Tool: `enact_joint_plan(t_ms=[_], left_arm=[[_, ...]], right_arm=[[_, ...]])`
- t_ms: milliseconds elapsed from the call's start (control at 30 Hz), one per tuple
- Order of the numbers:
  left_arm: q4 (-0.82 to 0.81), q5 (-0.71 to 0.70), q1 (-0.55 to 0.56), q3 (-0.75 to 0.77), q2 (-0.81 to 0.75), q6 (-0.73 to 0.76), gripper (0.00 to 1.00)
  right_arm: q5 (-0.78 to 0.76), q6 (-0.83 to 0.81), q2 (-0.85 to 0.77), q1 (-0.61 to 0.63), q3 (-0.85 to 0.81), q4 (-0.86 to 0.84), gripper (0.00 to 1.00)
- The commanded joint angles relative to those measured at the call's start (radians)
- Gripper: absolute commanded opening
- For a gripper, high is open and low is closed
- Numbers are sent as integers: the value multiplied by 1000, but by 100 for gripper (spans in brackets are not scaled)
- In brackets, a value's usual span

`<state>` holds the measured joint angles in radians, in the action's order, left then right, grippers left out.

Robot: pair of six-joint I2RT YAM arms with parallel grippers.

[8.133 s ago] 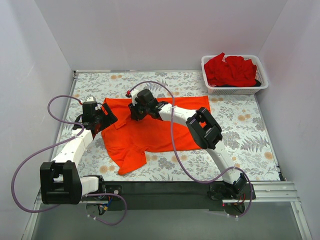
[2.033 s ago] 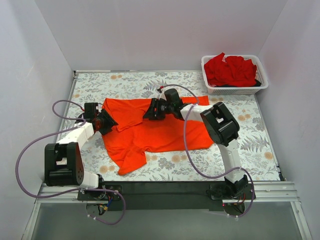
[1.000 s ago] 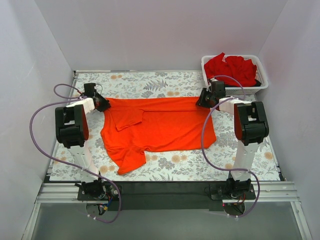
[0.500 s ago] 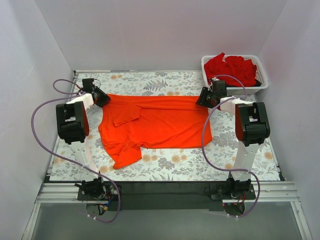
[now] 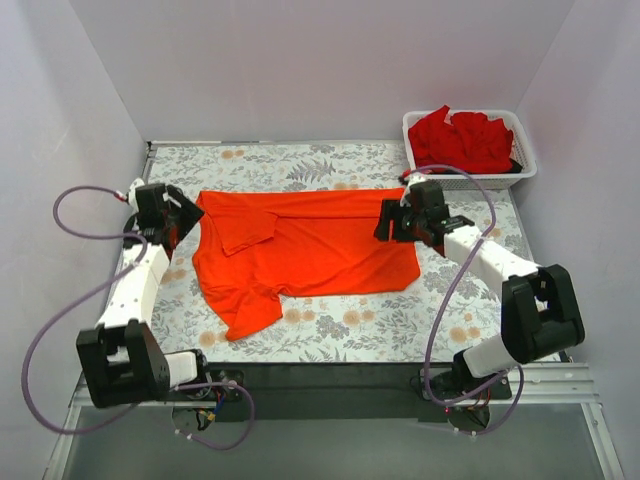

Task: Fold and stack the t-shirts
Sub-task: Fold the tshirt

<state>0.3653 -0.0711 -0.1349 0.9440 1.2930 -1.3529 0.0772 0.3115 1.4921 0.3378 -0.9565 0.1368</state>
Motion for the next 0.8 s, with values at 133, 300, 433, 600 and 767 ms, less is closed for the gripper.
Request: enact_joint_plan(t_ms=[133,300,433,600,767], left_arm=[[155,-88,4,-257,-199,-3,52],[93,-59,4,-287,-150,-5,26],[66,-47,3,-245,-71,-3,14],[17,-32,6,-209,38,1,6],[0,-54,4,-185,150,-9,4]], right_arm=[[15,23,-134,72,197,103,63],[-14,11,-144,67,237,99,56],[-33,8,-161,53,243,101,48],[-25,8,-141,20,236,95,44],[-7,18,-105,-29,257,83,42]])
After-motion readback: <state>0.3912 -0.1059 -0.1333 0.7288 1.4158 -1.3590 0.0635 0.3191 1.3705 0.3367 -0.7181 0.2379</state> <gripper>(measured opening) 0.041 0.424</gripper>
